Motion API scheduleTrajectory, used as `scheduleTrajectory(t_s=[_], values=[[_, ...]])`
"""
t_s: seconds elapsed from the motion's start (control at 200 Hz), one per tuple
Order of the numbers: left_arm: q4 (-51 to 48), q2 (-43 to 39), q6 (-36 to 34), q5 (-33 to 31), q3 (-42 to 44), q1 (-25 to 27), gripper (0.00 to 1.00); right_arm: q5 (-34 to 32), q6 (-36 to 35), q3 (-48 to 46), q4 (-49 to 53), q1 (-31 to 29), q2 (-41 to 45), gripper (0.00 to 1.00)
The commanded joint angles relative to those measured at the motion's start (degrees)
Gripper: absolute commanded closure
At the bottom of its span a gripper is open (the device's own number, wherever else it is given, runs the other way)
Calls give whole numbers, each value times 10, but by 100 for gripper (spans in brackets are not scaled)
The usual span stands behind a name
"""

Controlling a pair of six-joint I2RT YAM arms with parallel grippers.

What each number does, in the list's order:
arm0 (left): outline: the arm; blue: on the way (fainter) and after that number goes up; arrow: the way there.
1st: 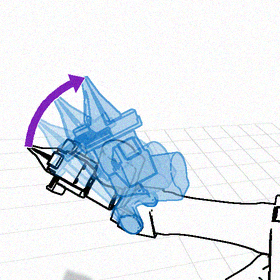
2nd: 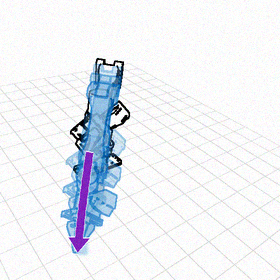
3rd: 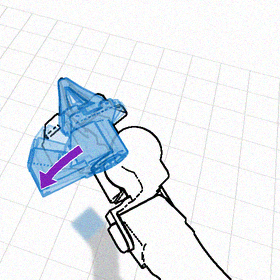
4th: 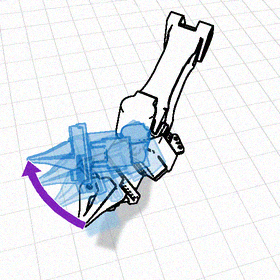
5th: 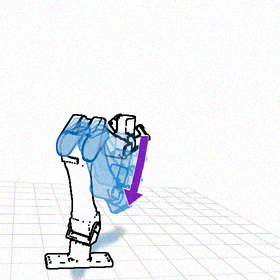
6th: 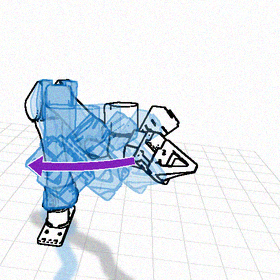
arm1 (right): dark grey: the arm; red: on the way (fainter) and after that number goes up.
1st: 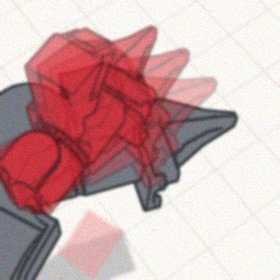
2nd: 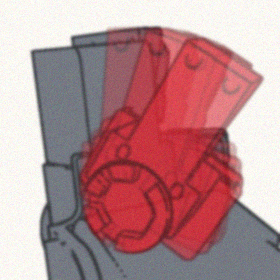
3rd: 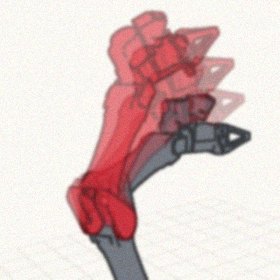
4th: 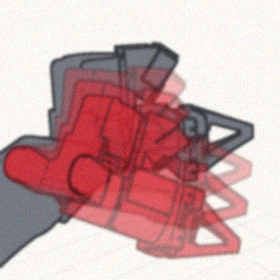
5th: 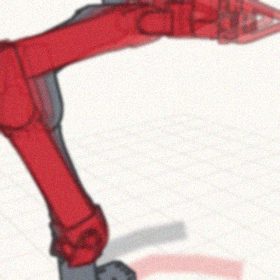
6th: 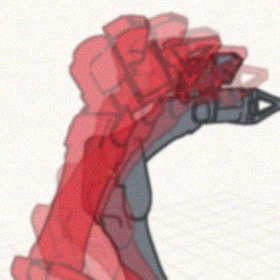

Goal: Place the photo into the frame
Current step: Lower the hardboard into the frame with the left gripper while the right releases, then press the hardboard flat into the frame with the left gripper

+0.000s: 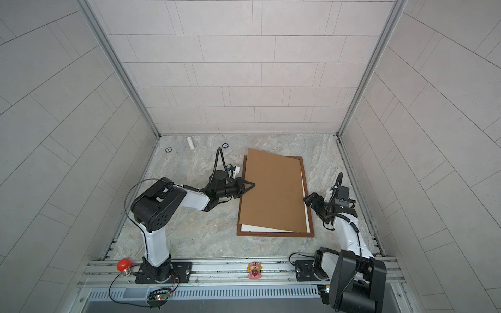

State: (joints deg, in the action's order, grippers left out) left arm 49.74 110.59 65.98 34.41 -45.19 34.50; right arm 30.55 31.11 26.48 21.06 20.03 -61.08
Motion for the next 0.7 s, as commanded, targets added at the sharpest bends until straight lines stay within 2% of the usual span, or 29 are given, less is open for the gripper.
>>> scheduleTrajectory(t_s=[0.0, 0.295, 0.52, 0.695], values=[[-46, 22, -65, -33, -11, 14, 100, -1, -17, -9, -17, 0, -29, 11], [-96, 35, -90, -55, -22, 26, 100, 39, -38, 16, -14, -1, -113, 12], [-157, 38, -128, -56, -39, 31, 95, 49, -37, 15, -26, -1, -116, 12], [-253, 35, -182, -58, -70, 36, 95, 54, -38, 16, -26, -1, -115, 13]])
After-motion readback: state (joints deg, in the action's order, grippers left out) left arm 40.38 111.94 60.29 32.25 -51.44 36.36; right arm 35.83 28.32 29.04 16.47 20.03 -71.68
